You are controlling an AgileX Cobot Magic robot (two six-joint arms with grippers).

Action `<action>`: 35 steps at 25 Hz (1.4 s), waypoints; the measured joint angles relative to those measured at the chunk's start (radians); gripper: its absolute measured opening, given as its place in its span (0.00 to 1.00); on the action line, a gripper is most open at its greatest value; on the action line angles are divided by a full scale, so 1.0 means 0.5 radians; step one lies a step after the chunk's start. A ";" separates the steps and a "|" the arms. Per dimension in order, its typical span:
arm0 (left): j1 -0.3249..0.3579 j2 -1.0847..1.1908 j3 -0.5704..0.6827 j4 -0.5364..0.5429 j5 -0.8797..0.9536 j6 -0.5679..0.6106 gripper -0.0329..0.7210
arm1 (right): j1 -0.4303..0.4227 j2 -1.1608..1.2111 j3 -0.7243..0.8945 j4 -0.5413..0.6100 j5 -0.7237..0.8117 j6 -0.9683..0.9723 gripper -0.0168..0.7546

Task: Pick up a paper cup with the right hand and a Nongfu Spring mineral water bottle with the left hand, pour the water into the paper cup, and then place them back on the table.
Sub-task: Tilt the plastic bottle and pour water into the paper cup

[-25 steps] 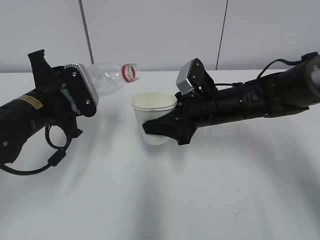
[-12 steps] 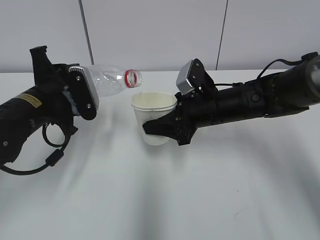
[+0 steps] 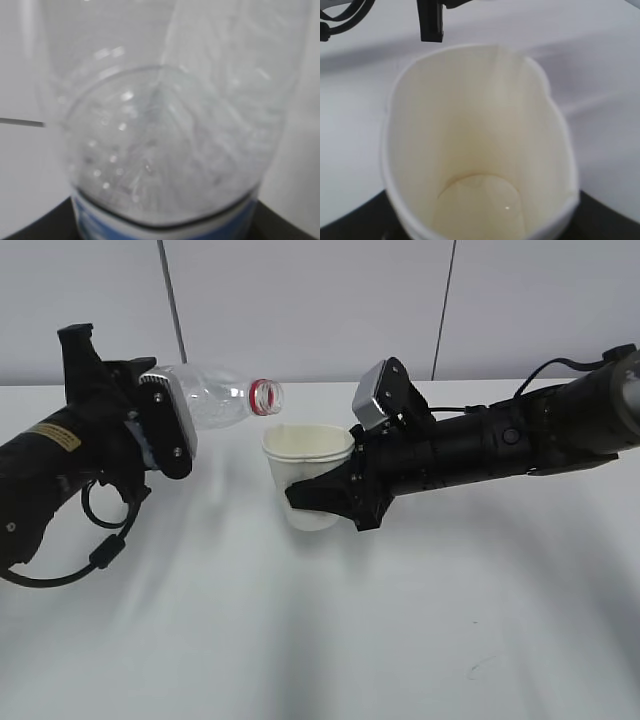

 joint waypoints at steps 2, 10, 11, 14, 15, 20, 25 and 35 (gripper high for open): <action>0.000 0.000 0.000 0.000 -0.002 0.009 0.53 | 0.000 0.000 0.000 0.000 0.000 0.000 0.53; 0.000 0.000 0.000 0.000 -0.023 0.066 0.53 | 0.000 0.000 0.000 -0.018 -0.012 0.005 0.53; 0.000 0.000 0.000 0.000 -0.032 0.068 0.53 | 0.000 0.000 0.000 -0.023 -0.020 0.013 0.53; 0.000 0.000 0.000 0.000 -0.040 0.075 0.53 | 0.000 0.000 0.000 -0.042 -0.051 0.021 0.53; 0.000 0.000 0.000 0.000 -0.042 0.083 0.53 | 0.000 0.000 0.000 -0.045 -0.054 0.024 0.53; 0.000 0.000 0.000 0.000 -0.045 0.108 0.53 | 0.000 0.000 0.000 -0.055 -0.081 0.031 0.53; 0.000 0.000 0.000 0.000 -0.086 0.123 0.53 | 0.000 0.000 0.000 -0.064 -0.091 0.031 0.53; 0.000 0.000 0.000 0.004 -0.145 0.192 0.53 | 0.000 0.000 0.000 -0.064 -0.094 0.036 0.53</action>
